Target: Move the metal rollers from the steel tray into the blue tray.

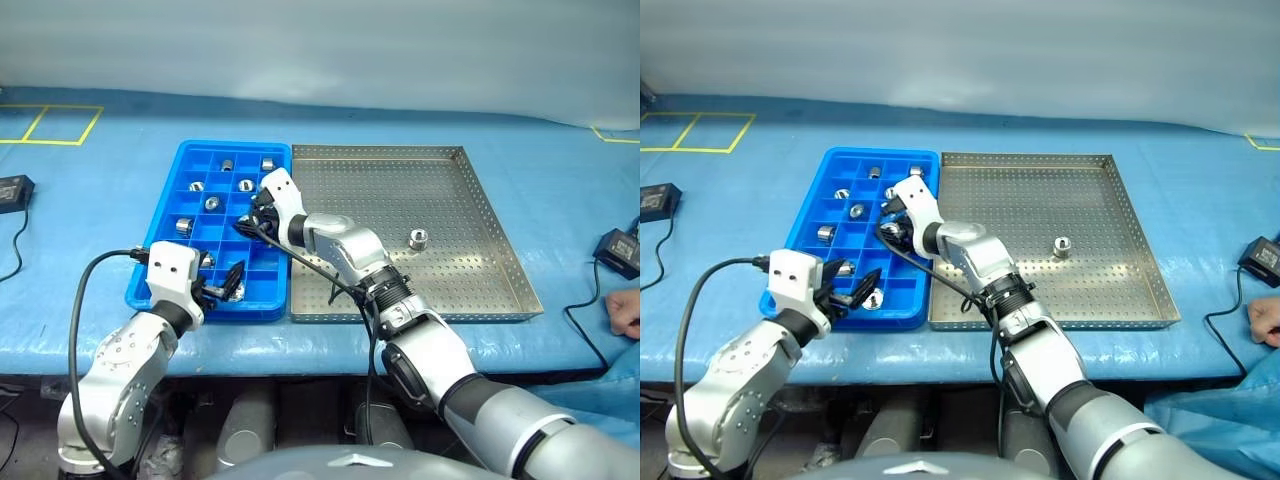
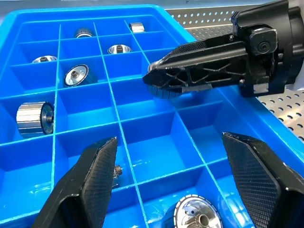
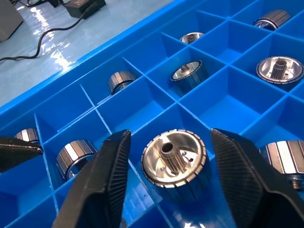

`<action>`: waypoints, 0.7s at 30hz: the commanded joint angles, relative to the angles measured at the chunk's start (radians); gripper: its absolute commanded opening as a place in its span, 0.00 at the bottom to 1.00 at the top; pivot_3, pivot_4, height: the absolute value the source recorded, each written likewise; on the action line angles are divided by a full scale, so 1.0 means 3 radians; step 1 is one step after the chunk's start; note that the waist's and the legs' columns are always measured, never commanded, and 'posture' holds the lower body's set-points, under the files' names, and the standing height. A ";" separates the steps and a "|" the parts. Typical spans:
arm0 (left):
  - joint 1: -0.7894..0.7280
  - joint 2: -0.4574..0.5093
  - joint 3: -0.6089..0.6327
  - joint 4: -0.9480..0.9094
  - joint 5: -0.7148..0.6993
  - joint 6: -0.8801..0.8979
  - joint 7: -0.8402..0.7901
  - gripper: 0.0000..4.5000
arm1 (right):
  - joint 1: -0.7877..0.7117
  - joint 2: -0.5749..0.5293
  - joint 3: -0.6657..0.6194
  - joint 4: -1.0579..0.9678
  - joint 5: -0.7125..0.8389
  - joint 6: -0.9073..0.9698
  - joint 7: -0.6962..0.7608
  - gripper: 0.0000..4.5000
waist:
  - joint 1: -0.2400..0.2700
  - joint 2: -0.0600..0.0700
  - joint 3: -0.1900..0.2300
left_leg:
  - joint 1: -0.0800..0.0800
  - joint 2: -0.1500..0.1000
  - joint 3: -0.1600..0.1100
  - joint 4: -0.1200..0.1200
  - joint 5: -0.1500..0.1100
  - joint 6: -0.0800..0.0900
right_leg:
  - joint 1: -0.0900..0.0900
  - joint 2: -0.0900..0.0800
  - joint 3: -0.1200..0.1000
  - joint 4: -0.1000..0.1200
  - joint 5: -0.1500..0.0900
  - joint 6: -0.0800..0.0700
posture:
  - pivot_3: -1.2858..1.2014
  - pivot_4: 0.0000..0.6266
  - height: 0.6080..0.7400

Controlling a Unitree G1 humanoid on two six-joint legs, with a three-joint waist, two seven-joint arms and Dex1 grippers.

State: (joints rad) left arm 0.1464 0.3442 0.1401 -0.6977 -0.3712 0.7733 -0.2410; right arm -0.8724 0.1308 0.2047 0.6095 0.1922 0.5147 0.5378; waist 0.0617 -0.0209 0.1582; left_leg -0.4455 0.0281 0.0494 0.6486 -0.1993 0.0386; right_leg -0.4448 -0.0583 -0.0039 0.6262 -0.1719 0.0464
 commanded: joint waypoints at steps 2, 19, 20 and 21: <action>-0.0057 0.0000 -0.0040 0.0026 0.0010 -0.0060 -0.0011 0.85 | -0.0068 0.0122 -0.0130 -0.0216 0.0106 0.0074 -0.0048 0.95 | -0.0003 0.0000 0.0000 | 0.0000 0.0000 0.0000 0.0000 0.0000 0.0000 | 0.0000 0.0000 0.0000 0.0000 0.0000 0.0000 | 0.60 0.24 1.00; -0.0953 -0.0158 -0.0566 0.0694 0.0019 -0.0234 -0.0292 0.85 | 0.1330 -0.1148 -0.0301 -0.2701 -0.0263 0.0983 -0.0535 1.00 | -0.0049 -0.0001 -0.0001 | -0.0003 -0.0009 -0.0001 0.0004 0.0001 0.0001 | 0.0004 -0.0005 -0.0004 0.0000 -0.0001 0.0000 | 0.54 0.24 1.00; -0.1042 -0.0152 -0.0608 0.0761 0.0034 -0.0244 -0.0321 0.85 | 0.1398 -0.1210 -0.0373 -0.2815 -0.0276 0.1075 -0.0603 1.00 | -0.0067 -0.0001 0.0000 | -0.0003 -0.0009 0.0001 0.0005 0.0001 0.0000 | 0.0004 -0.0002 -0.0004 0.0000 -0.0001 0.0000 | 0.53 0.24 1.00; -0.1118 -0.0146 -0.0648 0.0828 0.0056 -0.0253 -0.0346 0.85 | 0.1437 -0.1247 -0.0436 -0.2897 -0.0280 0.1141 -0.0665 1.00 | -0.0091 0.0001 0.0001 | -0.0003 -0.0010 0.0002 0.0006 0.0002 -0.0001 | 0.0003 -0.0001 -0.0004 0.0001 -0.0002 0.0001 | 0.52 0.24 1.00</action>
State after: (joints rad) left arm -0.1651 0.2997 -0.0369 -0.4499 -0.3605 0.7258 -0.3284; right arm -0.4296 -0.2416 0.1139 -0.1725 0.1131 0.8359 0.3660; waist 0.0343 -0.0206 0.1584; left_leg -0.4464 0.0253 0.0499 0.6506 -0.1987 0.0384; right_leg -0.4439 -0.0582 -0.0050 0.6268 -0.1733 0.0480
